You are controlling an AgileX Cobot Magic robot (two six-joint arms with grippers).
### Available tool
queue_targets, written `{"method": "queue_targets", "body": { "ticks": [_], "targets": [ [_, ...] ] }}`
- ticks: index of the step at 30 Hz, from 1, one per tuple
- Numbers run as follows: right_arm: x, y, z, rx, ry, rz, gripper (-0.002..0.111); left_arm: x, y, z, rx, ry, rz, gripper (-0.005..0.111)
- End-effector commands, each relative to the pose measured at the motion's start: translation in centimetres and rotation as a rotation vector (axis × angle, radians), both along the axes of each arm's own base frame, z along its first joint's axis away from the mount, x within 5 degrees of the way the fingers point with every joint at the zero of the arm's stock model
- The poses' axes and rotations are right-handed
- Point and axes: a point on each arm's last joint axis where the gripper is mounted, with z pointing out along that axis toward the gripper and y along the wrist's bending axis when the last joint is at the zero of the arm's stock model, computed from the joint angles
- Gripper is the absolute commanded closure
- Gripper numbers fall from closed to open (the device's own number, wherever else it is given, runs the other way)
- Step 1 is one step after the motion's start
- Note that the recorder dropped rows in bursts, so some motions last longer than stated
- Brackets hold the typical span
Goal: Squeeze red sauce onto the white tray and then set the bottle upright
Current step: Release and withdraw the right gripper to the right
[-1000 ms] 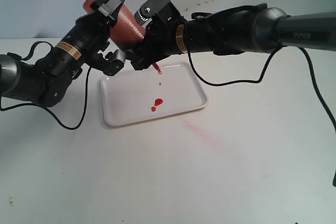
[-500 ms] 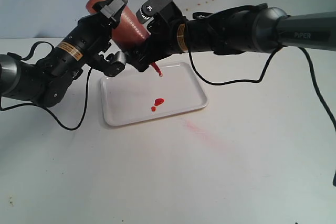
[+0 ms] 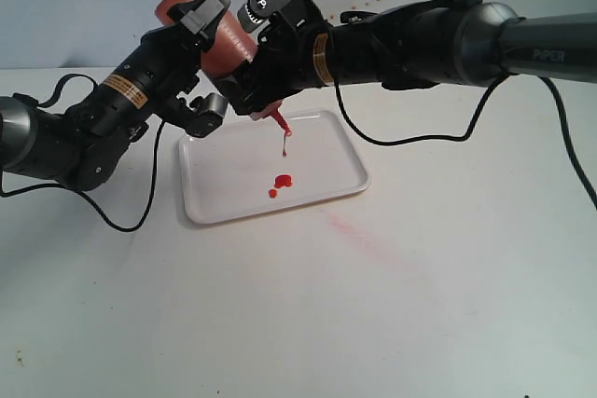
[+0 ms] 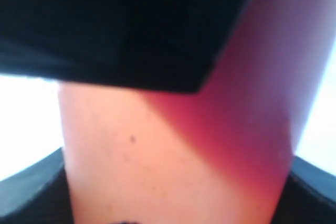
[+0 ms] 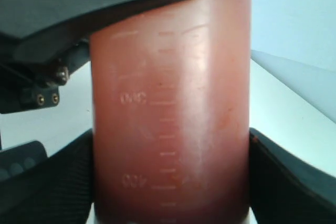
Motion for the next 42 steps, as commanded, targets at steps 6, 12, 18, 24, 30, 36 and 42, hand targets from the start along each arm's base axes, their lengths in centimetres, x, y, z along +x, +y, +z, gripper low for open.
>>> {"method": "queue_targets", "body": {
  "ticks": [6, 12, 18, 24, 30, 36, 42],
  "targets": [
    [0.1, -0.3, 0.9, 0.009, -0.009, -0.020, 0.108, -0.1, 0.0, 1.3, -0.052, -0.050, 0.001, 0.107],
    [-0.1, -0.1, 1.0, 0.021, -0.002, 0.010, 0.097, 0.0, 0.2, 1.3, -0.066, -0.047, 0.021, 0.107],
    [-0.4, 0.1, 1.1, 0.043, 0.019, 0.040, 0.007, 0.0, 0.3, 1.3, -0.075, -0.045, 0.035, 0.107],
    [-0.4, -0.3, 2.1, 0.035, -0.008, 0.020, 0.006, 0.3, 1.0, 1.4, -0.122, -0.032, 0.106, 0.107],
    [-0.1, -2.5, 5.2, 0.075, 0.001, -0.075, 0.009, 0.2, 1.7, 0.9, -0.157, -0.003, 0.169, 0.107],
    [-0.8, -6.5, 7.2, 0.145, 0.060, -0.139, 0.026, -0.7, 2.5, -0.6, -0.323, 0.123, 0.201, 0.107],
    [-3.1, -9.9, 7.2, 0.133, 0.104, -0.167, 0.062, -1.9, 3.2, -2.3, -0.448, 0.236, 0.222, 0.107]
  ]
}}
